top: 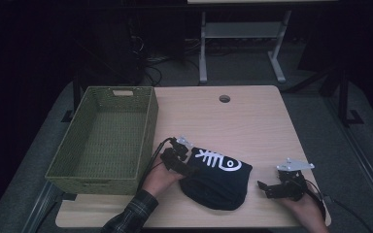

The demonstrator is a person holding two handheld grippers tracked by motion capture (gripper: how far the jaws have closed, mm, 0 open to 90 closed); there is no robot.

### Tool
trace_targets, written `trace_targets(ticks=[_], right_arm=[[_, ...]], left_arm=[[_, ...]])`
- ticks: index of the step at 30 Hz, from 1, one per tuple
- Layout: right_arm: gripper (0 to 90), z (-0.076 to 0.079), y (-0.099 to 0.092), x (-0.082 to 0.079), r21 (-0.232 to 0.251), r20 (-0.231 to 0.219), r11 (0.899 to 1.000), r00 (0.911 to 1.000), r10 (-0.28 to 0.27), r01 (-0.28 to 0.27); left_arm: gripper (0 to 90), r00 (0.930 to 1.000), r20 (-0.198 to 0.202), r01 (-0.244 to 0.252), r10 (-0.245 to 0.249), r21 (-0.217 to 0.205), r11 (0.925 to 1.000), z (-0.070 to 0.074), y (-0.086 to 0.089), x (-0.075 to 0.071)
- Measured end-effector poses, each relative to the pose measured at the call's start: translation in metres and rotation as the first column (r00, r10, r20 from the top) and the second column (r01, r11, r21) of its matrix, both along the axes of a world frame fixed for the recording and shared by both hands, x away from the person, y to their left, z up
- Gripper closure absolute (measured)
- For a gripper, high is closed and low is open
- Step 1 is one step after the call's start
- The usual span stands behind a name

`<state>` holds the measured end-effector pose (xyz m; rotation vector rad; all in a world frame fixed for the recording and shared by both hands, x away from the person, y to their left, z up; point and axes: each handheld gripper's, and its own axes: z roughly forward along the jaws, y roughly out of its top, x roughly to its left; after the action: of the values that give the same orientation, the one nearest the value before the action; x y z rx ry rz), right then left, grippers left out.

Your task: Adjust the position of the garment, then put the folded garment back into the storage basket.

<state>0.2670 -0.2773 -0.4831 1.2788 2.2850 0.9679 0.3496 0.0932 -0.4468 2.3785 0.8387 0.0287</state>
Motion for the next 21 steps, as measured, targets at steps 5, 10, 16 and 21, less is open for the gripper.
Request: trace_targets(ticks=[5,10,16,21], right_arm=[[3.6,0.0000,-0.0001,0.0000,-0.001,-0.001,1.000,1.0000,0.001,-0.001],[3.6,0.0000,-0.0001,0.0000,-0.002,0.000,1.000,1.0000,0.001,-0.001],[3.6,0.0000,-0.0001,0.0000,-0.002,0.000,1.000,1.0000,0.001,-0.001],[3.6,0.0000,0.0000,0.0000,-0.002,-0.001,1.000,1.0000,0.001,-0.001]], left_arm=[[24.5,0.9998,-0.015,0.010,-0.010,0.005,0.9999,-0.0046,-0.0006,0.0013],[25.3,0.9997,-0.025,0.008,-0.008,-0.004,1.0000,-0.0075,-0.0012,0.0012],[34.8,0.9990,-0.036,0.025,-0.025,-0.015,0.9996,-0.0066,-0.0022,0.0000],[49.6,0.9964,-0.068,0.047,-0.049,-0.041,0.9981,-0.0067,-0.0028,0.0000]])
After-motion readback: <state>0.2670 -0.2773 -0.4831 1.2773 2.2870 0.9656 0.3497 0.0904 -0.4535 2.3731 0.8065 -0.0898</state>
